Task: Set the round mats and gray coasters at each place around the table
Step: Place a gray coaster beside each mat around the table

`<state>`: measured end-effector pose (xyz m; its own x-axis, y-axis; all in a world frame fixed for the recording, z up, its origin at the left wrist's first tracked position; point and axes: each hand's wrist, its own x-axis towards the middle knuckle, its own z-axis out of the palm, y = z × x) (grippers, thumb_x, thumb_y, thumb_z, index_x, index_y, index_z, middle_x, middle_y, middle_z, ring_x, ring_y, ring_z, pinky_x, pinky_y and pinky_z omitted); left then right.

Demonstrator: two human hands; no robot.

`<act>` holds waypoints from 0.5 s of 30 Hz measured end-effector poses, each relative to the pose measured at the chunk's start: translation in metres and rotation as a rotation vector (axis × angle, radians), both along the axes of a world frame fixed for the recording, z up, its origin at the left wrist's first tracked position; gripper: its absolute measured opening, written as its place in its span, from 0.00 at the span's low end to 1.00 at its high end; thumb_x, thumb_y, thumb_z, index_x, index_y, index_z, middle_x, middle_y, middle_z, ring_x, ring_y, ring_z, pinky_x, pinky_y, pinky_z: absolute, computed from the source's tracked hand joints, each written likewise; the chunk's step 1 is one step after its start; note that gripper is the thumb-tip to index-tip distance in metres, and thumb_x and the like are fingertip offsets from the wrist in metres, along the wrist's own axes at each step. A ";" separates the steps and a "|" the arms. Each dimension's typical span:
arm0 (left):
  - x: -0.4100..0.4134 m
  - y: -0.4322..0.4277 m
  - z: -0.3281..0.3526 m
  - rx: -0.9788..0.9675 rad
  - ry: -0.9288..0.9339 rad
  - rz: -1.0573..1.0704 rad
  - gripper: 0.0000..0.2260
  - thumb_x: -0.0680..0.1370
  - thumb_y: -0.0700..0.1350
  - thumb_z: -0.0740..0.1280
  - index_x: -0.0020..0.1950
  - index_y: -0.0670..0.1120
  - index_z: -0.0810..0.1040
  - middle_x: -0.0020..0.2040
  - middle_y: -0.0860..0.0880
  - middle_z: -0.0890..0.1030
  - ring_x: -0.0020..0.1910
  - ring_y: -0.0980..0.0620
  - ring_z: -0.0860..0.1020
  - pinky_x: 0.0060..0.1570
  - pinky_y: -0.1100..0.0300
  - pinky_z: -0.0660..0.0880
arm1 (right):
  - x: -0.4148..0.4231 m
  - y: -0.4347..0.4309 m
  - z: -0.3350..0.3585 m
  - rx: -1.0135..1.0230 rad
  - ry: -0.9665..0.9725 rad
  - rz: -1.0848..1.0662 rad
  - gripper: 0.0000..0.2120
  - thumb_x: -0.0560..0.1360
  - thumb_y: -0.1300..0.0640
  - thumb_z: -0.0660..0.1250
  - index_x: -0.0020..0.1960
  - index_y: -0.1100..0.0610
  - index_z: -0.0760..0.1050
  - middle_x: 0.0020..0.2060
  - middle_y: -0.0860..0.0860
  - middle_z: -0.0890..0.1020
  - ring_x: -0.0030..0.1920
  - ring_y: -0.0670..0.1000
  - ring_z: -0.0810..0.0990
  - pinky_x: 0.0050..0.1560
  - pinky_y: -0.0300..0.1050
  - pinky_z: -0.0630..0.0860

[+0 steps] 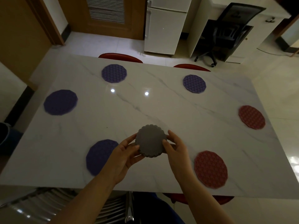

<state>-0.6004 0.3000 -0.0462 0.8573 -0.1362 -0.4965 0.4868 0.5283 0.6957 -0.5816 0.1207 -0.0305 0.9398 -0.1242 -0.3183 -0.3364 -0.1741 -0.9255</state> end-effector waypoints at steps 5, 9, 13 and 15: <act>-0.011 0.025 -0.003 -0.010 -0.001 0.083 0.20 0.71 0.39 0.67 0.62 0.51 0.75 0.55 0.46 0.85 0.54 0.45 0.83 0.43 0.57 0.81 | -0.003 0.019 0.003 -0.058 -0.025 0.146 0.18 0.78 0.58 0.63 0.68 0.52 0.71 0.59 0.47 0.79 0.54 0.45 0.80 0.57 0.45 0.78; -0.028 0.048 -0.006 -0.013 0.009 0.170 0.18 0.71 0.39 0.67 0.61 0.50 0.77 0.55 0.47 0.85 0.53 0.46 0.83 0.42 0.57 0.82 | -0.007 0.044 0.004 -0.054 -0.068 0.212 0.14 0.76 0.56 0.66 0.61 0.47 0.75 0.52 0.39 0.81 0.49 0.38 0.81 0.48 0.34 0.78; -0.048 0.070 -0.005 -0.004 0.002 0.237 0.20 0.73 0.39 0.66 0.64 0.46 0.75 0.58 0.45 0.83 0.55 0.45 0.82 0.46 0.55 0.82 | -0.011 0.068 0.005 -0.018 -0.069 0.190 0.08 0.74 0.56 0.70 0.45 0.43 0.76 0.42 0.43 0.82 0.42 0.38 0.82 0.37 0.29 0.77; -0.058 0.079 -0.004 0.007 -0.015 0.277 0.19 0.72 0.39 0.65 0.63 0.46 0.76 0.57 0.45 0.84 0.53 0.47 0.83 0.43 0.57 0.82 | -0.012 0.079 0.006 0.046 -0.025 0.173 0.06 0.74 0.57 0.69 0.43 0.47 0.76 0.39 0.47 0.83 0.39 0.41 0.83 0.35 0.31 0.77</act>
